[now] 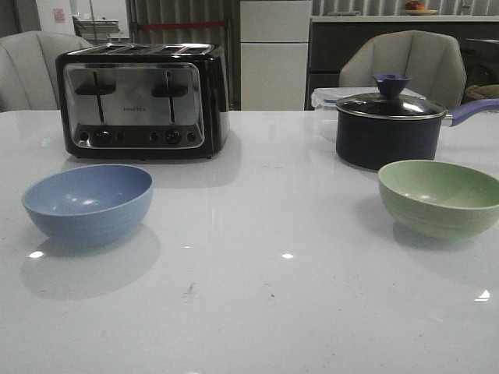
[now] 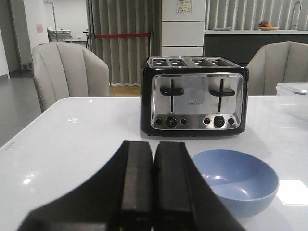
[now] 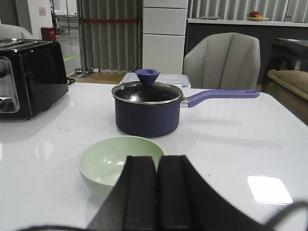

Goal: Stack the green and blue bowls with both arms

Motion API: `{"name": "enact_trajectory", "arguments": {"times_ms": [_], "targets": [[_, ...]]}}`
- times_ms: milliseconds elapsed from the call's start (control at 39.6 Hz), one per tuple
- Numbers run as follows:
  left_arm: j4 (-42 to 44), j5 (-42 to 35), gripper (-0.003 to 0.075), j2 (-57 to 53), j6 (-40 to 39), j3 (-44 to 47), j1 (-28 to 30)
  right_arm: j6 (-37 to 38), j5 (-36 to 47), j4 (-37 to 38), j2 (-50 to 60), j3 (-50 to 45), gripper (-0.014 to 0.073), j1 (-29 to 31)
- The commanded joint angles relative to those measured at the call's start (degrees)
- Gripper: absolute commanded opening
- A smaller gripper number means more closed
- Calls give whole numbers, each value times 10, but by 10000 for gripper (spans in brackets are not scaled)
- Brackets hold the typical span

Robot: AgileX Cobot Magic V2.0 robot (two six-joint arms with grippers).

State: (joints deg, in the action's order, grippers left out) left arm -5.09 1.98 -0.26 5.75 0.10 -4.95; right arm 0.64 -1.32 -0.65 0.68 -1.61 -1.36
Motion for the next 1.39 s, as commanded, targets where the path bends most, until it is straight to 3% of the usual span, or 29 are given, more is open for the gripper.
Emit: {"name": "enact_trajectory", "arguments": {"times_ms": [0,681,934,1085,1363], "targets": [[-4,-53,93,-12,-6,4,-3,0,49,7,10,2,57,-1],[-4,-53,93,-12,-6,4,-3,0,49,7,10,2,57,-1],[-9,-88,93,-12,-6,0,-3,0,52,7,10,9,57,-1],[-11,-63,93,-10,-6,-51,-3,0,20,7,10,76,57,-1],[-7,103,93,77,-5,-254,-3,-1,-137,7,-65,289,57,-1]]}}
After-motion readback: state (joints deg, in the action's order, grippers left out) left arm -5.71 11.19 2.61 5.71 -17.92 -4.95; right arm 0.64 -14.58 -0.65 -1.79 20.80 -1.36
